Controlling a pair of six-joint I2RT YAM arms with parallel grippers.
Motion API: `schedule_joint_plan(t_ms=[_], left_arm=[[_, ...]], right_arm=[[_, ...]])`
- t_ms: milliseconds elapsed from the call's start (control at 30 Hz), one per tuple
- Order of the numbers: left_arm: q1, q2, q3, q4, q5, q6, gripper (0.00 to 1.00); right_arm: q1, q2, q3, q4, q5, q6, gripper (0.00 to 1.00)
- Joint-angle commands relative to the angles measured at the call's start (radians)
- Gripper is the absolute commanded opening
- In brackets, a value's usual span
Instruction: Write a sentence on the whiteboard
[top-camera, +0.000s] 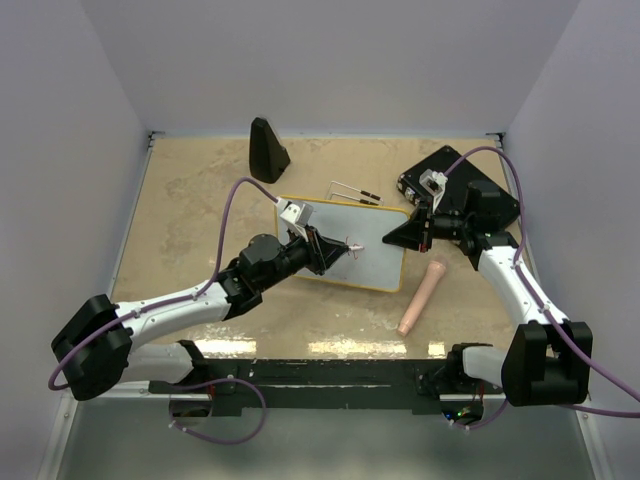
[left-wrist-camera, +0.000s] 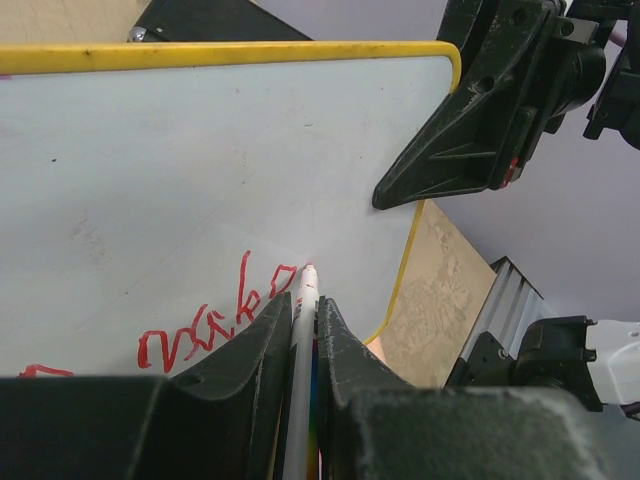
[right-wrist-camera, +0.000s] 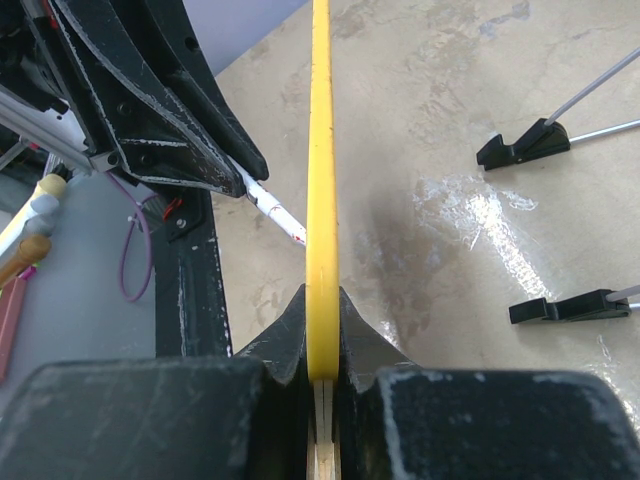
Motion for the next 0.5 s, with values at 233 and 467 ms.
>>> schedule_joint_plan(t_ms=[233,467], left_arm=[[-0.005,-0.022,0.035,0.006,-0.061,0.04,0.0],[-0.003,-0.027,0.027,-0.013,-0.06,0.04,0.0]], right_arm=[[0.001,-0.026,0.017,0.038,-0.074,0.012,0.0],[0.001,-0.027,0.018,0.038,-0.074,0.01,0.0]])
